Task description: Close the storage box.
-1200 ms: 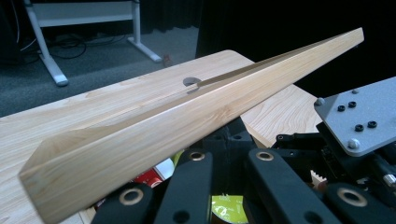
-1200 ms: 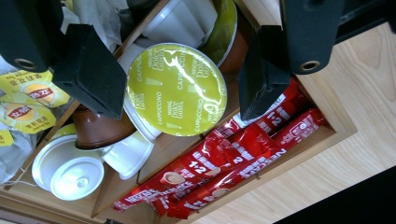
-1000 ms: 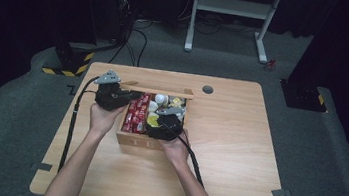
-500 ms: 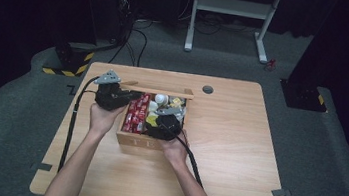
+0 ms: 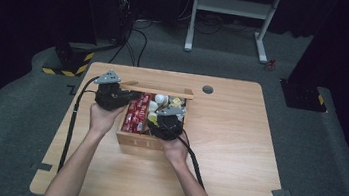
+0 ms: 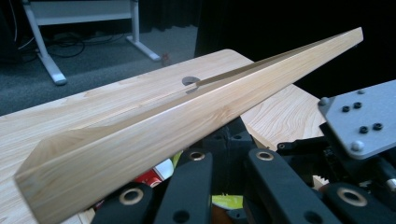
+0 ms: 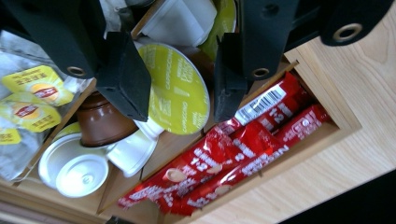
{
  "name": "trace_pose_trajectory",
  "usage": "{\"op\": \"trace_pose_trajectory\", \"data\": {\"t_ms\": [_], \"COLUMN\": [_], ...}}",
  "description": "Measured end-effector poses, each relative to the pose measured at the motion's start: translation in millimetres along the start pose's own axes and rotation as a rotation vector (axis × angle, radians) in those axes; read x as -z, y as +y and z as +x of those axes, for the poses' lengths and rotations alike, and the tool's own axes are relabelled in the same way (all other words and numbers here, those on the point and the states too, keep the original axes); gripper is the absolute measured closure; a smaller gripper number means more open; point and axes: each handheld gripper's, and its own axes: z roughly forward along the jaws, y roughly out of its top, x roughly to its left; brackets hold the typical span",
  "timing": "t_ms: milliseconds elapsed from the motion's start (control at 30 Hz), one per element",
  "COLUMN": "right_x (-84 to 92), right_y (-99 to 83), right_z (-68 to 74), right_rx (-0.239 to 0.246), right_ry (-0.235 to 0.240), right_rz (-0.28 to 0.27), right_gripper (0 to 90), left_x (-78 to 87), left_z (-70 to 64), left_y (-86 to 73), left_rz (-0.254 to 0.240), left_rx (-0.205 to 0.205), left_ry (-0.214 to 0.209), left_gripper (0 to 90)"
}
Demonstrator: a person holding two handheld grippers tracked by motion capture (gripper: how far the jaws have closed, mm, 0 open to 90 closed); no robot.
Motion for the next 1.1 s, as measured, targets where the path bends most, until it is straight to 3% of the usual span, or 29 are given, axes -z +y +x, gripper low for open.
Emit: {"op": "trace_pose_trajectory", "data": {"t_ms": [233, 367, 467, 1100], "right_x": [-5.7, -9.1, -9.5, -8.0], "right_y": [-2.3, -2.4, -2.3, -2.0], "right_z": [0.0, 0.2, 1.0, 6.4], "right_rx": [-0.022, 0.004, -0.006, 0.049], "right_ry": [-0.005, -0.007, -0.010, -0.036], "right_rz": [0.041, 0.039, 0.044, 0.030], "right_gripper": [45.3, 44.1, 44.7, 53.7], "left_x": [-0.1, 0.0, 0.0, 0.0], "left_z": [-0.1, -0.1, -0.1, 0.5], "left_y": [0.0, 0.1, 0.1, 0.1], "left_rz": [-0.001, 0.000, -0.001, -0.005], "left_rx": [0.000, 0.003, 0.005, 0.003], "left_ry": [0.001, -0.001, -0.001, -0.006], "left_gripper": [90.0, 90.0, 90.0, 90.0]}}
